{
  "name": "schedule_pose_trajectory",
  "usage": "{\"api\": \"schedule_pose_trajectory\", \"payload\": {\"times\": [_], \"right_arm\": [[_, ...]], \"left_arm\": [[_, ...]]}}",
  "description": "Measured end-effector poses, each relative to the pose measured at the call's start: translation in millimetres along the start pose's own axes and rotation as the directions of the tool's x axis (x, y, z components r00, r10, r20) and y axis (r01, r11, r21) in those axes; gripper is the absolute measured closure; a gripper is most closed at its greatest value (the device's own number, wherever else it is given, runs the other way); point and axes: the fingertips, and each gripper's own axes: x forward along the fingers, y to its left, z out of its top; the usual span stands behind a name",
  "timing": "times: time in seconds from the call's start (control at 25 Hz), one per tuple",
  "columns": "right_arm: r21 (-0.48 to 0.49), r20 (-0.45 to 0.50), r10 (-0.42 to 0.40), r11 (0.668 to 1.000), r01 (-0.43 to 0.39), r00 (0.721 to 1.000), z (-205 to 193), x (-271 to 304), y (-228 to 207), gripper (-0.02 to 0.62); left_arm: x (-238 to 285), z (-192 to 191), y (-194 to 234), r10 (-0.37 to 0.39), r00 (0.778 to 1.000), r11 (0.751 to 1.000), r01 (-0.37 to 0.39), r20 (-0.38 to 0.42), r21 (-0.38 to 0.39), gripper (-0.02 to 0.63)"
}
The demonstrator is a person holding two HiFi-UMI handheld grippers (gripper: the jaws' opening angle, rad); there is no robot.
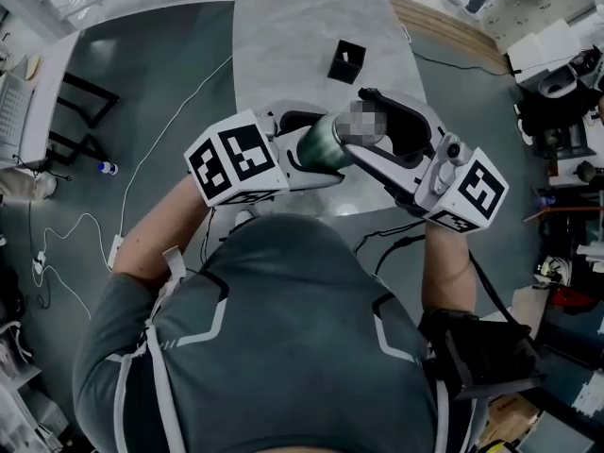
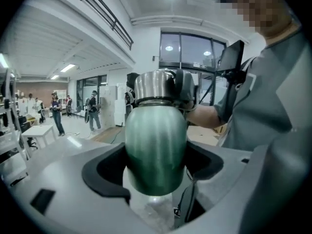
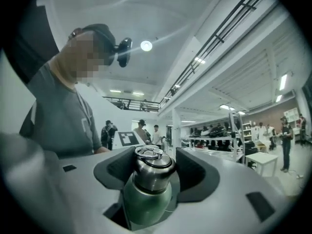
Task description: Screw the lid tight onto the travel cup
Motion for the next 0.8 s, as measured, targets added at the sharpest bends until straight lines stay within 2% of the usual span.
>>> {"api": "schedule_pose_trajectory", "payload": {"times": [0.12, 0.2, 0.36, 0.44, 0.56, 0.68, 0.8], "right_arm": [[-0.062, 0.01, 0.166, 0.984, -0.165, 0.986, 12, -7, 18, 0.32], [-0.069, -0.034, 0.244, 0.967, -0.246, 0.969, 10, -12, 26, 0.321], [-0.085, -0.105, 0.297, 0.948, -0.306, 0.949, 3, -13, 31, 0.32], [-0.079, -0.083, 0.278, 0.955, -0.285, 0.957, 3, -11, 27, 0.319], [-0.087, -0.015, 0.207, 0.974, -0.208, 0.978, 7, -4, 19, 0.321], [-0.062, -0.012, 0.081, 0.995, -0.081, 0.997, 0, 2, 6, 0.321], [-0.01, -0.031, -0.075, 0.997, 0.074, 0.997, -7, 7, -10, 0.321]], "left_arm": [[-4, 7, -14, -0.083, 0.996, 0.995, 0.082, 0.015, 0.058, 0.233], [-4, 8, -21, -0.119, 0.993, 0.989, 0.117, 0.011, 0.087, 0.233], [-3, 11, -24, -0.133, 0.991, 0.988, 0.131, 0.019, 0.086, 0.233], [-2, 11, -20, -0.112, 0.993, 0.992, 0.111, 0.023, 0.068, 0.233], [-2, 7, -13, -0.064, 0.998, 0.997, 0.064, 0.018, 0.036, 0.233], [-2, 0, -1, 0.009, 1.0, 1.0, -0.009, -0.006, 0.012, 0.233], [-1, -6, 13, 0.086, 0.996, 0.996, -0.087, -0.031, -0.009, 0.233]]}}
